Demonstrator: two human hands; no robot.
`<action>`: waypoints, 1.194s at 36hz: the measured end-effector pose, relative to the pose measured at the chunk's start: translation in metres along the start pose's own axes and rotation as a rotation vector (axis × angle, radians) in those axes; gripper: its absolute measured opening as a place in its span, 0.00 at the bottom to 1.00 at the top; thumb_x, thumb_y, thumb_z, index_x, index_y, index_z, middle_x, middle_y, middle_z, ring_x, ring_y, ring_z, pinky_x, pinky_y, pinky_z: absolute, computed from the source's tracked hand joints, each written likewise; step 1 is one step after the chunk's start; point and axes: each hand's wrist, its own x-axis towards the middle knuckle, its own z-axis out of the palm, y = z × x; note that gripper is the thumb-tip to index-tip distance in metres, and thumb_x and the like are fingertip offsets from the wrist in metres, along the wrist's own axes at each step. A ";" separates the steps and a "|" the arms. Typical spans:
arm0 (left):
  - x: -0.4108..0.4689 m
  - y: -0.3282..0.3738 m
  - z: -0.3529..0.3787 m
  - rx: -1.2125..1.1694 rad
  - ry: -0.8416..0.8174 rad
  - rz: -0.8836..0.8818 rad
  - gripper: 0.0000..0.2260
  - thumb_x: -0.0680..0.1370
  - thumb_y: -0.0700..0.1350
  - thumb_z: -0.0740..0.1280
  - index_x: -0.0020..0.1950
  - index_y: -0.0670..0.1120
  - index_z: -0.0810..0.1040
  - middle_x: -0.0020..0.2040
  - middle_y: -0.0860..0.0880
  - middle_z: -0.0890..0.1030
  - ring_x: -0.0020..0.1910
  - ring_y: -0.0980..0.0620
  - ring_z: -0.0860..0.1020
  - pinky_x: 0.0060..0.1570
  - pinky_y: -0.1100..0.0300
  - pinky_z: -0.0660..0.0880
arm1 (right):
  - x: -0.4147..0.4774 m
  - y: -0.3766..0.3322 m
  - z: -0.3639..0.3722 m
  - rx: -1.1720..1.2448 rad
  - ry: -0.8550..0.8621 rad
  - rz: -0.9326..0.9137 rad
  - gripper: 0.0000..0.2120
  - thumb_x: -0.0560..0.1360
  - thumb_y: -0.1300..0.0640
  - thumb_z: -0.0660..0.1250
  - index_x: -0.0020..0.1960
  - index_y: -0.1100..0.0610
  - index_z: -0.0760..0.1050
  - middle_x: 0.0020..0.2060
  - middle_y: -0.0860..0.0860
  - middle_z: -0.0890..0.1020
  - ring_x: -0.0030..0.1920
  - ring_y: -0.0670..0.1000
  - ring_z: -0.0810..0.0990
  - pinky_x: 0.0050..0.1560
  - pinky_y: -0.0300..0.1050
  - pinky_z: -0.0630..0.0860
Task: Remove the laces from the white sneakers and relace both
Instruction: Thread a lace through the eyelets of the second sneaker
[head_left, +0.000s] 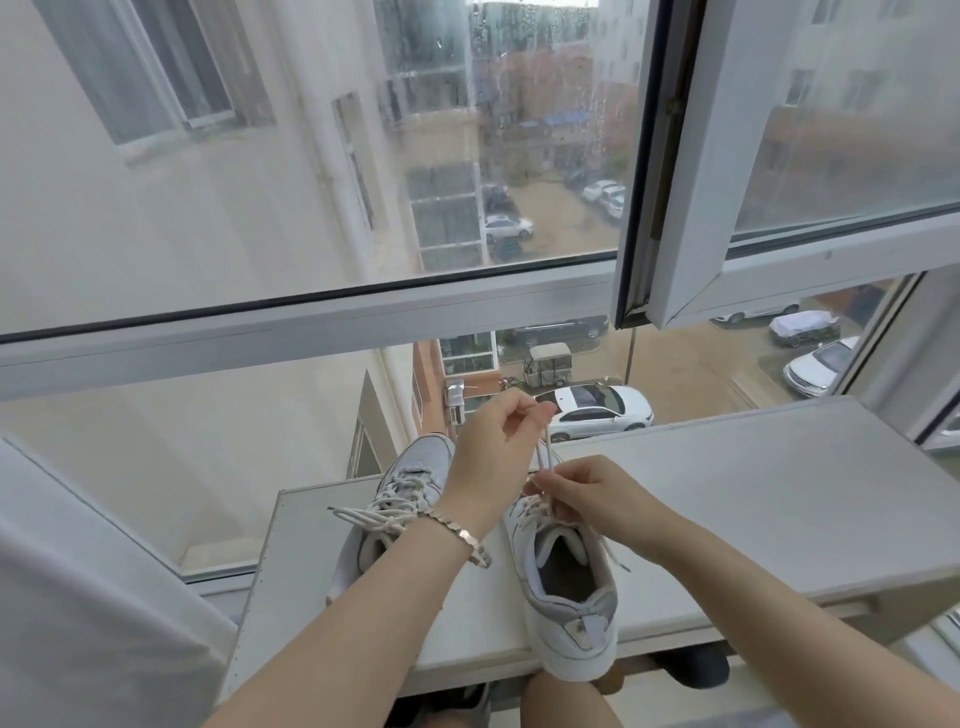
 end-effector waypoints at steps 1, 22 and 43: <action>-0.002 -0.002 -0.002 0.046 0.013 0.067 0.08 0.77 0.46 0.66 0.39 0.46 0.76 0.38 0.56 0.77 0.37 0.67 0.73 0.40 0.74 0.69 | 0.000 0.000 0.000 0.019 -0.003 0.001 0.13 0.78 0.53 0.62 0.42 0.57 0.81 0.32 0.56 0.72 0.34 0.51 0.67 0.40 0.42 0.66; -0.026 -0.020 -0.001 -0.097 -0.062 -0.357 0.05 0.75 0.40 0.69 0.42 0.48 0.75 0.39 0.50 0.81 0.37 0.54 0.81 0.40 0.62 0.79 | 0.005 0.011 -0.009 0.213 -0.090 -0.013 0.17 0.78 0.54 0.61 0.35 0.55 0.82 0.29 0.52 0.78 0.27 0.44 0.73 0.33 0.33 0.70; -0.048 -0.028 -0.005 -0.068 -0.042 -0.273 0.19 0.69 0.43 0.75 0.27 0.51 0.66 0.32 0.40 0.78 0.34 0.49 0.76 0.37 0.56 0.74 | 0.003 0.013 -0.001 0.091 0.227 -0.158 0.13 0.72 0.61 0.70 0.30 0.52 0.81 0.26 0.53 0.81 0.27 0.49 0.76 0.33 0.42 0.74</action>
